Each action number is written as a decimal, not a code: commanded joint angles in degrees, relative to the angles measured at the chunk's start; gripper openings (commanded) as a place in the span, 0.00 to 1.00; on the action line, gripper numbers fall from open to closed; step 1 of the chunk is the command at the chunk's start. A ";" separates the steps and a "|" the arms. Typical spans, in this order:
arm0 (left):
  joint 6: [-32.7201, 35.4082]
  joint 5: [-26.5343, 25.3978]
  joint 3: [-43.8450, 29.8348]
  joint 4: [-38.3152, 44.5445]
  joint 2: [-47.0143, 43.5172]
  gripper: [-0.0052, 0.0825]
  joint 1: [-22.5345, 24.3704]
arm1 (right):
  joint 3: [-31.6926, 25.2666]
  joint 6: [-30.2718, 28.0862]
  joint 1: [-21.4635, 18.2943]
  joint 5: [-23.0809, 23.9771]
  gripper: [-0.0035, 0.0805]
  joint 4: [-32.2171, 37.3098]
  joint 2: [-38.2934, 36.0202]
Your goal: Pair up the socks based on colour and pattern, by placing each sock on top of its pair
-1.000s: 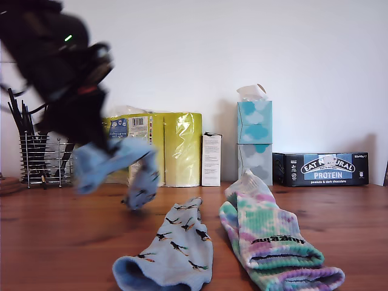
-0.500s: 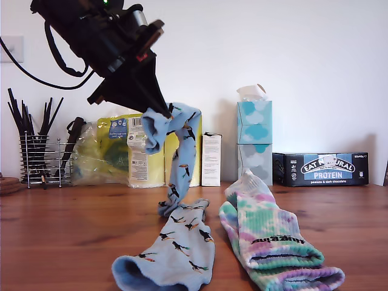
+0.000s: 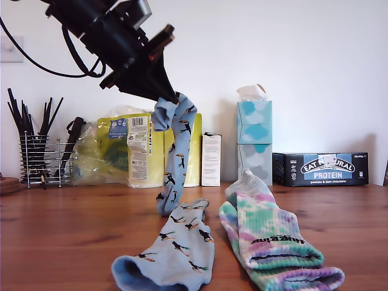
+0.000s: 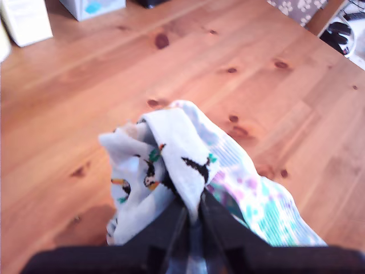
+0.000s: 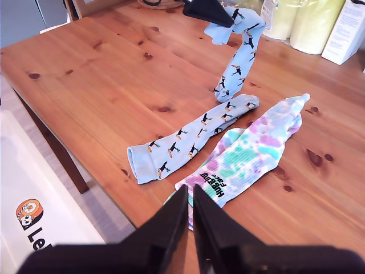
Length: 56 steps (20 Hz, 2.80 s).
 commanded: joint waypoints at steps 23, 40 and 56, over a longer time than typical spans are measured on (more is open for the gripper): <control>3.69 -9.31 7.89 -6.62 3.06 0.04 -1.22 | -1.20 1.60 -0.09 -0.59 0.03 -0.07 -0.24; 10.01 -4.68 13.42 -27.26 3.08 0.04 -5.25 | -1.20 1.57 -0.09 -0.52 0.03 -0.70 -0.24; 11.19 -12.07 15.28 -22.60 1.51 0.04 -6.23 | -1.20 1.60 -0.09 -0.55 0.03 -1.33 -0.24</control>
